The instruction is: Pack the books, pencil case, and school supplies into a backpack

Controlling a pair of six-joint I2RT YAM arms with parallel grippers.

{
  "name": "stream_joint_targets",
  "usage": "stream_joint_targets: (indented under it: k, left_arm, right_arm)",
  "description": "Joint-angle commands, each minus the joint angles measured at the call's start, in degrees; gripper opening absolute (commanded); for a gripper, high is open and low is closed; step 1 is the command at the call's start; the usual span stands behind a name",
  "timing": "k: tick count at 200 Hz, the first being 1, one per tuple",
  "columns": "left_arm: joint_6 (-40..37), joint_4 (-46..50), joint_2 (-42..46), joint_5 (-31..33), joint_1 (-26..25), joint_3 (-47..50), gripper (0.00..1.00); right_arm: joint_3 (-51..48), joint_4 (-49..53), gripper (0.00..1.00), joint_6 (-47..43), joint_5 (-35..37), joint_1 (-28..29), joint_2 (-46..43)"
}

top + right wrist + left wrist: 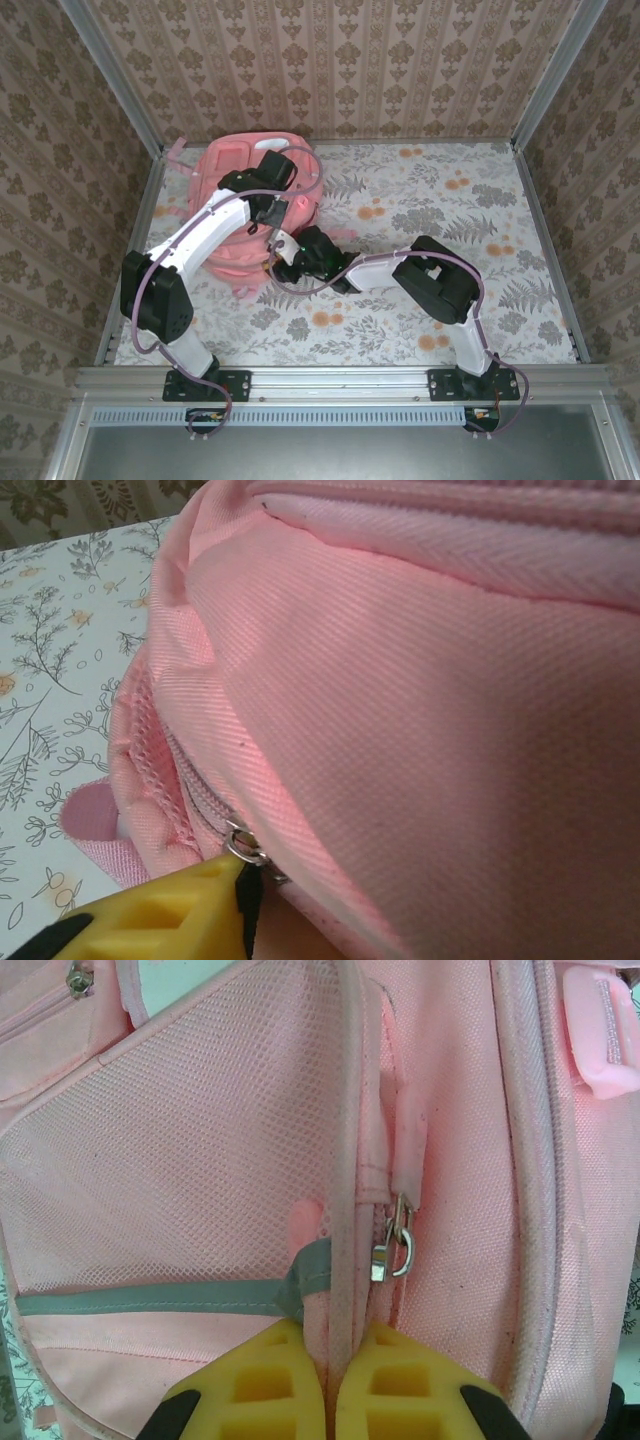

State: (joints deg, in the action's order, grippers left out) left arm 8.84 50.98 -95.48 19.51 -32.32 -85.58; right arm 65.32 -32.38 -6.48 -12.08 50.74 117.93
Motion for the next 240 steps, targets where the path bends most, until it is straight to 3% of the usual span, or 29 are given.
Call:
stream_joint_targets:
  k: [1,14,33,55,114,154,167,192,219,240]
  left_arm:
    - [2.1,-1.0,2.9,-1.5,0.2,-2.3,0.0]
    - [2.1,-1.1,3.0,-1.6,0.3,-2.3,0.0]
    - [2.2,-1.1,3.0,-1.6,0.4,-2.4,0.0]
    - [2.2,-1.0,3.1,-1.7,0.5,-2.2,0.0]
    - [2.1,-1.9,4.5,-1.8,0.5,0.8,0.0]
    - [1.6,-2.2,5.9,-1.9,0.4,3.2,0.0]
    - [3.3,-0.5,5.9,-0.2,0.3,2.8,0.27]
    - [8.7,3.3,8.4,0.8,0.3,2.5,0.63]
    - [19.5,6.3,15.3,-1.5,0.4,5.5,0.65]
    - [33.8,7.1,22.3,-4.5,0.9,13.6,0.61]
  right_arm:
    - [-0.5,1.2,0.38,-1.9,0.6,1.3,0.3]
    - [-0.7,1.5,0.22,-2.0,0.6,1.5,0.1]
    - [-0.5,2.2,0.19,-2.0,1.0,1.5,0.2]
    - [-0.7,2.5,0.0,-2.0,2.7,1.5,-0.3]
    - [-3.4,4.9,0.0,2.5,10.1,0.6,-4.1]
    - [-5.5,5.5,0.0,5.4,10.5,-0.8,-5.9]
    - [-5.3,6.3,0.0,5.3,9.7,-0.8,-6.2]
    - [-5.0,6.9,0.0,6.5,8.1,-0.5,-6.6]
    - [-5.5,7.7,0.0,8.1,8.1,0.4,-7.2]
    - [-5.6,8.6,0.0,9.4,8.8,1.0,-7.7]
